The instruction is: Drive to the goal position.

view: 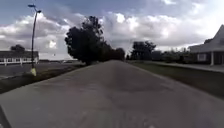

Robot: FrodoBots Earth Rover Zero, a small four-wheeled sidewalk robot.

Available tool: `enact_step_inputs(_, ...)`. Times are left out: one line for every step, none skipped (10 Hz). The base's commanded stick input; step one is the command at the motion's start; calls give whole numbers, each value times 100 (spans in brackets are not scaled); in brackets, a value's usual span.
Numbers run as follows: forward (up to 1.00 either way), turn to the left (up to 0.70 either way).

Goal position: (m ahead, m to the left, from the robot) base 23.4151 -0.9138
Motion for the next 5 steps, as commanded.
enact_step_inputs(70,3)
enact_step_inputs(70,26)
enact_step_inputs(70,34)
enact_step_inputs(70,3)
enact_step_inputs(70,0)
